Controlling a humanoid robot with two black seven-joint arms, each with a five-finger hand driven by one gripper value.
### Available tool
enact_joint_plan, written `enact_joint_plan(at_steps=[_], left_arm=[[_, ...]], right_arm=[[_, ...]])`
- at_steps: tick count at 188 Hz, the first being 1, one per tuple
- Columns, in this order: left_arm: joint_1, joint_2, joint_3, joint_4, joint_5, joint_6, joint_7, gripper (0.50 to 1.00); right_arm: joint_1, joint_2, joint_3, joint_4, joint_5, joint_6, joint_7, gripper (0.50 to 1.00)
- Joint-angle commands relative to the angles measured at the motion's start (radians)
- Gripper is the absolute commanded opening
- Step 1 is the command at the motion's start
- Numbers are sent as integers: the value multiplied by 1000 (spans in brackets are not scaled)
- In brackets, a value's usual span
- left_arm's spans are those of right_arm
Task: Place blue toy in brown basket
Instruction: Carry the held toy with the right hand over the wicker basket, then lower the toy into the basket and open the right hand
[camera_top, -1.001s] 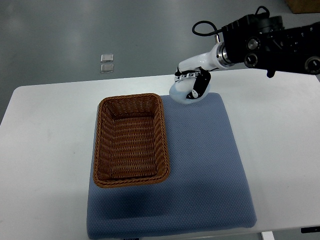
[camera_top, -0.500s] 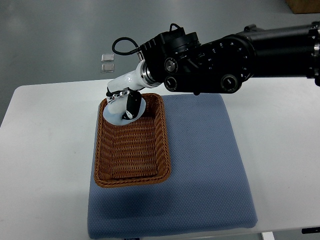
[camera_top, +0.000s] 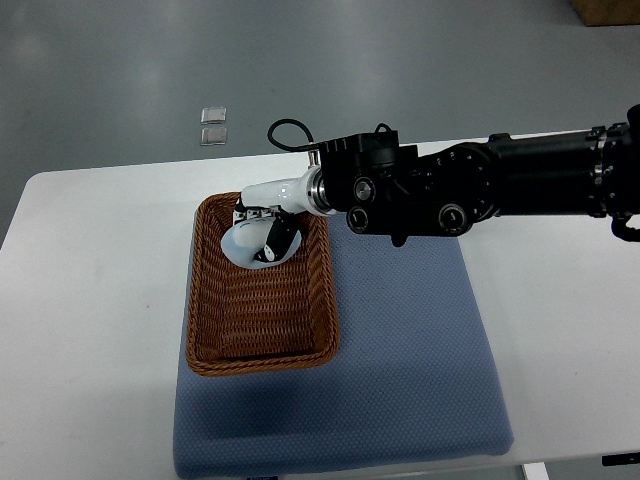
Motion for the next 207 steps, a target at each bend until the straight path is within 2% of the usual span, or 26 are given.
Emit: enact_joint_plan(at_steps=[1,93,116,129,169,197,207], left_arm=[[-1,0,0,3,-1,0,0,1000],[0,0,0,3,-1,0,0,1000],[0,0,0,5,-1,0,0,1000],[0,0,0,5,-1,0,0,1000],[0,0,0,6,-1,0,0,1000],[0,0,0,6,-1,0,0,1000],[0,0,0,6,-1,0,0,1000]], right_arm=[[-28,0,0,-1,0,-22,2,641],[-89,0,0,-1,1,-45,2,686],[-109,0,0,-1,0,-51,3,750],[-120,0,0,-1,-5,-59,3,762],[-127,0,0,-10,-8,-59,2,854],[-117,0,9,-29,-3,-48,2,862],[-112,0,32,-43,-5,-36,2,895]])
